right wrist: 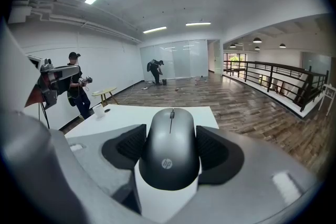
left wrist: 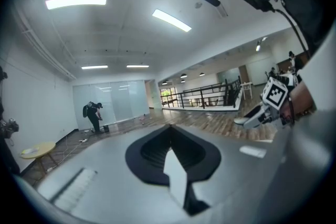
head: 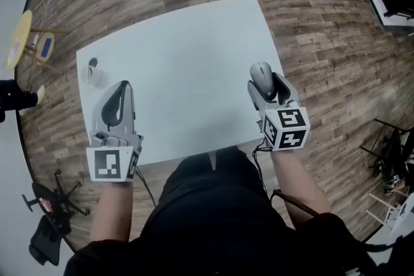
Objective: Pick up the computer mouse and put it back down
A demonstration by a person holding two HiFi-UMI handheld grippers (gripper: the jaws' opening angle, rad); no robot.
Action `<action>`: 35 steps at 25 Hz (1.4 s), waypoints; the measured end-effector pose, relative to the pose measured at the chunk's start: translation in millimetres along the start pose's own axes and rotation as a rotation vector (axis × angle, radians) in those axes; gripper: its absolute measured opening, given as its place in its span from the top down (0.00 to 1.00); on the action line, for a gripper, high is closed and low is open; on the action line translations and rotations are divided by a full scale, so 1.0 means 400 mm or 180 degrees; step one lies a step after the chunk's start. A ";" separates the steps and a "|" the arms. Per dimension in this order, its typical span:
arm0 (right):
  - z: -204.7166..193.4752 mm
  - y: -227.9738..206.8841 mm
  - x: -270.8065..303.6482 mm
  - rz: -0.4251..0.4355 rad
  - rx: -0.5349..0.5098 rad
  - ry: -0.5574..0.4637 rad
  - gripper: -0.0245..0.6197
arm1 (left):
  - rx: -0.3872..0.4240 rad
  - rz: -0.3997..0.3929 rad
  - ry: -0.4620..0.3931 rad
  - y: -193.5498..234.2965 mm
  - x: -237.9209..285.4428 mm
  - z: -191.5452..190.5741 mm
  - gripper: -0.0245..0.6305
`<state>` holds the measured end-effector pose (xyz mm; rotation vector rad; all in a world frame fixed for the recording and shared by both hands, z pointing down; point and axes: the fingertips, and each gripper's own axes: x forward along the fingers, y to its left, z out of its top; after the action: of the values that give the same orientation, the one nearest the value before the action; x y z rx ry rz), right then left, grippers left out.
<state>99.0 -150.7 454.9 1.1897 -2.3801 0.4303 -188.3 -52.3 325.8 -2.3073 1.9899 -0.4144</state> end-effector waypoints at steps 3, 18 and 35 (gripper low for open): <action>-0.020 0.002 0.006 0.0009 0.0015 0.0053 0.50 | -0.0012 -0.0017 0.0033 -0.004 0.005 -0.007 0.96; -0.114 0.003 0.043 0.0020 0.0112 0.0278 0.50 | -0.0112 -0.0104 0.0271 -0.035 0.036 -0.052 0.96; -0.181 0.000 0.102 0.0029 0.0112 0.0480 0.50 | -0.0347 -0.0166 0.0432 -0.035 0.070 -0.081 0.96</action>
<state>95.2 -144.9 537.9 1.1208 -2.2583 0.5471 -179.3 -73.5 364.4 -2.4632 2.0652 -0.4906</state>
